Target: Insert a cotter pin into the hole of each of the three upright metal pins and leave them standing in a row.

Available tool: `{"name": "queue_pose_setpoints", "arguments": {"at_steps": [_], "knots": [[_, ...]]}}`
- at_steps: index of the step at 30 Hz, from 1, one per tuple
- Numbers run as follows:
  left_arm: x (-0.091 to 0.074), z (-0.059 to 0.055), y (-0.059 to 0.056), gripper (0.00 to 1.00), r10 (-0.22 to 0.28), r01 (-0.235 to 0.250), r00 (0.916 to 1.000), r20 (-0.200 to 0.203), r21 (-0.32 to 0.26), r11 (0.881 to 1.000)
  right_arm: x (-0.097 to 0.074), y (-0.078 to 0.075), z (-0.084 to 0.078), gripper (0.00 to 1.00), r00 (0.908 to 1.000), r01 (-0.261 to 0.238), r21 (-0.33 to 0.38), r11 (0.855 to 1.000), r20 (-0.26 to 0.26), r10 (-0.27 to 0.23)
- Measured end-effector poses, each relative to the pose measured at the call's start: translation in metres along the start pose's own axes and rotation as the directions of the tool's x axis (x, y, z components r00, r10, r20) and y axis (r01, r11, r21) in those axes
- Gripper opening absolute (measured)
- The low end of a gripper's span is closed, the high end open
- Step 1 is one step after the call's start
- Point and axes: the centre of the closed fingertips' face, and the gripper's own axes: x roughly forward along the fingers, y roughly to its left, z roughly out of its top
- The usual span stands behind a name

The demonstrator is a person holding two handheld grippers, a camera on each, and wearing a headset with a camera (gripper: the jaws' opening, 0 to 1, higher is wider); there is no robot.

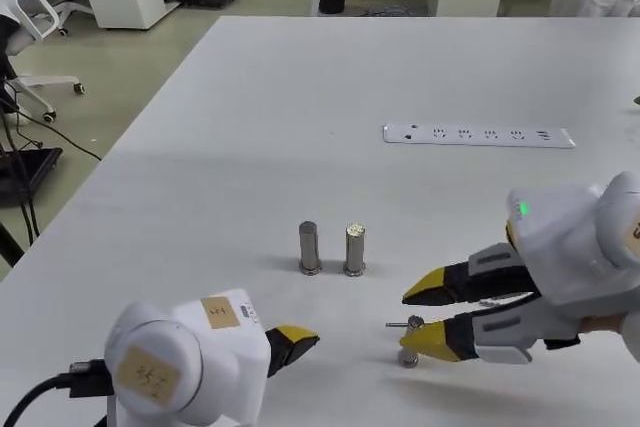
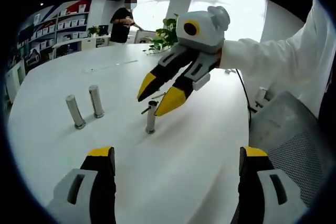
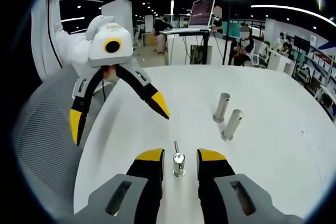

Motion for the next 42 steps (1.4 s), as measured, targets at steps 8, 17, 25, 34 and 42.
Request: {"name": "queue_pose_setpoints", "arguments": {"at_steps": [8, 17, 25, 34, 42], "knots": [[0.001, 0.004, 0.001, 0.98, -0.001, 0.001, 0.9998, 0.018, -0.009, 1.0, -0.026, 0.003, -0.008, 0.35, 0.9978, 0.049, 0.067, 0.997, 0.042, -0.052], [0.001, 0.005, -0.001, 0.98, -0.007, 0.008, 0.9998, 0.019, -0.016, 1.0, -0.053, 0.019, -0.015, 0.62, 0.9887, 0.087, 0.139, 0.986, 0.11, -0.102], [-0.002, 0.005, -0.001, 0.98, -0.005, 0.006, 0.9997, 0.026, -0.019, 1.0, -0.069, 0.027, -0.025, 0.77, 0.9801, 0.134, 0.225, 0.965, 0.114, -0.163], [-0.004, 0.007, 0.0, 0.98, 0.001, 0.0, 0.9994, 0.035, -0.018, 1.0, -0.09, 0.032, -0.038, 0.84, 0.9637, 0.203, 0.294, 0.934, 0.109, -0.244], [-0.01, 0.007, 0.0, 0.98, 0.015, -0.014, 0.9991, 0.039, -0.015, 1.0, -0.102, 0.041, -0.047, 0.89, 0.9512, 0.238, 0.35, 0.906, 0.105, -0.29]]}}
